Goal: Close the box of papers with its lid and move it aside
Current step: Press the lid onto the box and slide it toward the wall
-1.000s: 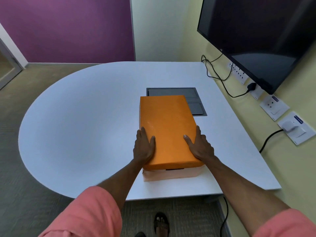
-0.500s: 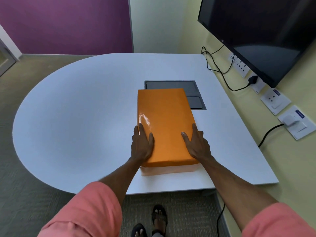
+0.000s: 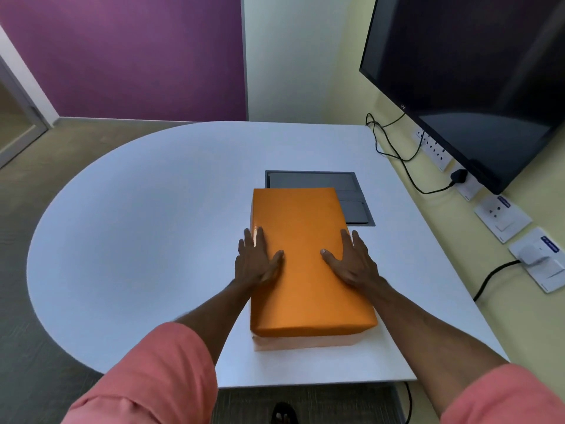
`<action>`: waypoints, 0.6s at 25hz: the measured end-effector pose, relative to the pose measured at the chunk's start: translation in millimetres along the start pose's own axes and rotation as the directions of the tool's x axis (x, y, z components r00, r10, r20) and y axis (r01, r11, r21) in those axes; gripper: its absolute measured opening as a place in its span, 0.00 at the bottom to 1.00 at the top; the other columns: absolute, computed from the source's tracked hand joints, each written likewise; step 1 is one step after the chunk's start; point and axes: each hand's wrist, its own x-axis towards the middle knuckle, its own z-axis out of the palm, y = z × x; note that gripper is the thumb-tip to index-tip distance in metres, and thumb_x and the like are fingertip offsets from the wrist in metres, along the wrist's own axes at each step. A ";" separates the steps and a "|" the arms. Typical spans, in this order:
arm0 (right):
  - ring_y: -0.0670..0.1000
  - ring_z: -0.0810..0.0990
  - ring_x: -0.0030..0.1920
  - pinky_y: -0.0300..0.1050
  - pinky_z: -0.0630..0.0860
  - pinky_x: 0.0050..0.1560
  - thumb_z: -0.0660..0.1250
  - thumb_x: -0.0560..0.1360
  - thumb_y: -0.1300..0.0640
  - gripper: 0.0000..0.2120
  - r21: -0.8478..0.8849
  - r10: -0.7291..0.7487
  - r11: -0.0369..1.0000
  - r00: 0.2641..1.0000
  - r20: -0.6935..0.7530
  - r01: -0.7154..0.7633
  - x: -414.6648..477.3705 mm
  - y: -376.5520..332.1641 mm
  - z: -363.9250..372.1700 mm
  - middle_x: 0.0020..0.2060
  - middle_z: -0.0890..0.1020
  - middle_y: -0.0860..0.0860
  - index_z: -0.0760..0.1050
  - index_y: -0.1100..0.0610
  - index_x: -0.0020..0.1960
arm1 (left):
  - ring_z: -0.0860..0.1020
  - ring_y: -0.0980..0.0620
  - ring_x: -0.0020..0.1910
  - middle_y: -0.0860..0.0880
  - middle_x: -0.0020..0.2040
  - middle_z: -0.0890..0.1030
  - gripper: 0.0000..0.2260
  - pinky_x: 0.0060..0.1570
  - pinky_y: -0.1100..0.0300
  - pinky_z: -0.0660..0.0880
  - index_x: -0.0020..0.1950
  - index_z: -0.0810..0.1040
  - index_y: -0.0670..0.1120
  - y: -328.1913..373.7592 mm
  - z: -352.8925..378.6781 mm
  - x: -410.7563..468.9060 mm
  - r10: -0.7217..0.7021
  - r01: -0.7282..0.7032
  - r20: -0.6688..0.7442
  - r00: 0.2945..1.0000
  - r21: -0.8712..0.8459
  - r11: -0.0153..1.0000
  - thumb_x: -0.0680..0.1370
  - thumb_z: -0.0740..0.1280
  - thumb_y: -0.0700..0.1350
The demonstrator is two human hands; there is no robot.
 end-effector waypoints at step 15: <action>0.56 0.44 0.79 0.64 0.56 0.73 0.56 0.72 0.29 0.46 -0.171 -0.097 0.979 0.992 0.079 0.109 90.1 -28.6 2.5 0.79 0.46 0.52 0.44 0.54 0.78 | 0.53 0.45 0.78 0.44 0.79 0.55 0.42 0.74 0.38 0.47 0.77 0.57 0.43 22.2 -9.3 77.7 0.110 -0.115 0.034 0.993 0.280 0.953 0.73 0.52 0.71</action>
